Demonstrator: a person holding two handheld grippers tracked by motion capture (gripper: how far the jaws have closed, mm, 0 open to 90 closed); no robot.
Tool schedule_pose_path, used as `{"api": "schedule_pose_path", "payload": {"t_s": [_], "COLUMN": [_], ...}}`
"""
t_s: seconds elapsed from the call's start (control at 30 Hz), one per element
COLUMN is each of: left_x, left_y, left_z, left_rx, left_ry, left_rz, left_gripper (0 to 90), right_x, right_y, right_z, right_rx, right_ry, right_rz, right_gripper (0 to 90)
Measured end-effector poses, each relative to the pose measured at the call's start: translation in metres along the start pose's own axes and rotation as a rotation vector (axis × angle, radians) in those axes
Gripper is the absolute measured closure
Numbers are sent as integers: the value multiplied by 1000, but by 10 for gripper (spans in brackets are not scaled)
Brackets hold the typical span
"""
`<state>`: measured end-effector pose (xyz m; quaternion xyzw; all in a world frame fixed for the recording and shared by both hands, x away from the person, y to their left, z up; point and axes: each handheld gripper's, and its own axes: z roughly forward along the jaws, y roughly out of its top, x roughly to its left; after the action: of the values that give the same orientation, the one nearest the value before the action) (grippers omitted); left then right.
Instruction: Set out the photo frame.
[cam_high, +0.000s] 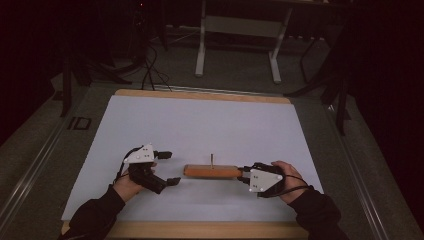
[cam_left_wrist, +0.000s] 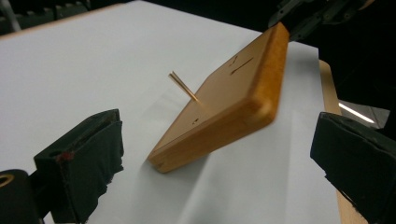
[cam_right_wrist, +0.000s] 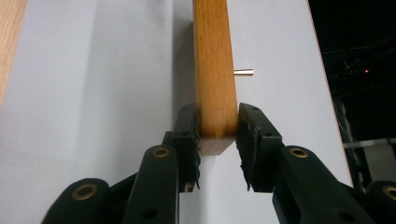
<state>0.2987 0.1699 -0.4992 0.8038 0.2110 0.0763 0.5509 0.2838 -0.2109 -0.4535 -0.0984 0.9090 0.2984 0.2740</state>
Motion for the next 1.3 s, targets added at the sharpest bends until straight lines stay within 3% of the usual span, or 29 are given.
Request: {"api": "schedule_pose_path", "payload": {"t_s": [0.17,0.53,0.63,0.73,1.0,1.3], "left_x": [-5,-6,-6,-5,-5,-4], "left_y": [-2,-12,-13,-14,-15,-16], "left_z": [-4,-4,-3,-3,-4,-3], "left_rx": [-15,-31,-34,-36,-54,-54], "left_ry": [32,32,33,35,38,31], "left_rz": [9,-12,-18,-20,-26,-29], "left_gripper": [30,30,30,30,30,30], "right_x": [-11,-38,-40,-51,-65,-83], "right_y": [-3,-9,-9,-11,-14,-19], "right_z": [1,6,6,9,17,26], "right_rx": [-17,-43,-40,-37,-26,-18], "right_ry": [26,64,66,99,107,127], "right_rz": [55,162,169,208,263,363], "right_gripper": [696,693,692,691,679,667]}}
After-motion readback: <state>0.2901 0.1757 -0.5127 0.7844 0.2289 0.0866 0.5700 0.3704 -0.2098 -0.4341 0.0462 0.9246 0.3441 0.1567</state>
